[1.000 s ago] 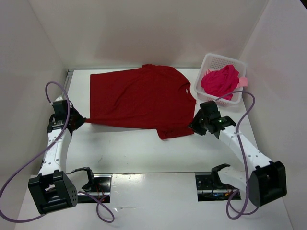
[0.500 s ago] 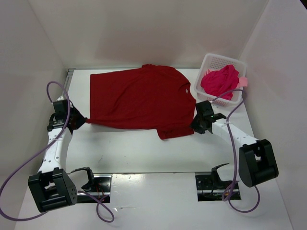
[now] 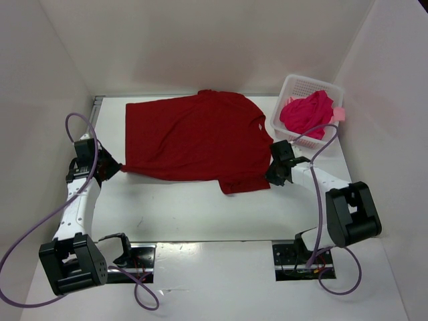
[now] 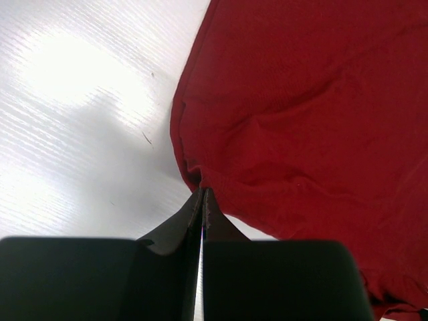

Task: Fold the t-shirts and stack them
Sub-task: Grap the side of the flattened tshirt closest away from the robot with both arms

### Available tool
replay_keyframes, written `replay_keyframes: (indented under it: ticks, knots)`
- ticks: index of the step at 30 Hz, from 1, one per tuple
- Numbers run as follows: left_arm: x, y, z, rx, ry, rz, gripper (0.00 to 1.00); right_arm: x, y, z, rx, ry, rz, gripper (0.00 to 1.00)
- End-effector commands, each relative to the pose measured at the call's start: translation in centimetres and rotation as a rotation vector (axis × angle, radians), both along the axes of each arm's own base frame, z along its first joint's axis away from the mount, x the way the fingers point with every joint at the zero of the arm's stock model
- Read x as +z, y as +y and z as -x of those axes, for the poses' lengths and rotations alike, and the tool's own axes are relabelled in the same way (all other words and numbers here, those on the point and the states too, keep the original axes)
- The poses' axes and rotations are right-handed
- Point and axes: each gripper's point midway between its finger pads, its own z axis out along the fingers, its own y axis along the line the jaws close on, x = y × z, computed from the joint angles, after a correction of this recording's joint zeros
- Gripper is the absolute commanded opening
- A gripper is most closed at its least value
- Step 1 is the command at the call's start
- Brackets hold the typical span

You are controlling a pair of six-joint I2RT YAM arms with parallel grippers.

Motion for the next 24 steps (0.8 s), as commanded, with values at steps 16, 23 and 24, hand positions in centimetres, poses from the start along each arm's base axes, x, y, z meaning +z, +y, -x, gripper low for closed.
replay_keyframes:
  ticks: [16, 23, 24]
  knots:
    - [5.8, 1.2, 0.4, 0.005, -0.099, -0.152, 0.03, 12.9, 2.1, 4.8, 0.035, -0.182, -0.204, 0.0]
    - [7.6, 3.0, 2.1, 0.051, -0.047, -0.316, 0.0, 16.7, 0.2, 8.3, 0.056, -0.194, -0.147, 0.0]
    - [8.0, 2.5, 2.6, 0.035, -0.039, -0.345, 0.0, 17.1, -0.2, 8.5, 0.055, -0.208, -0.129, 0.0]
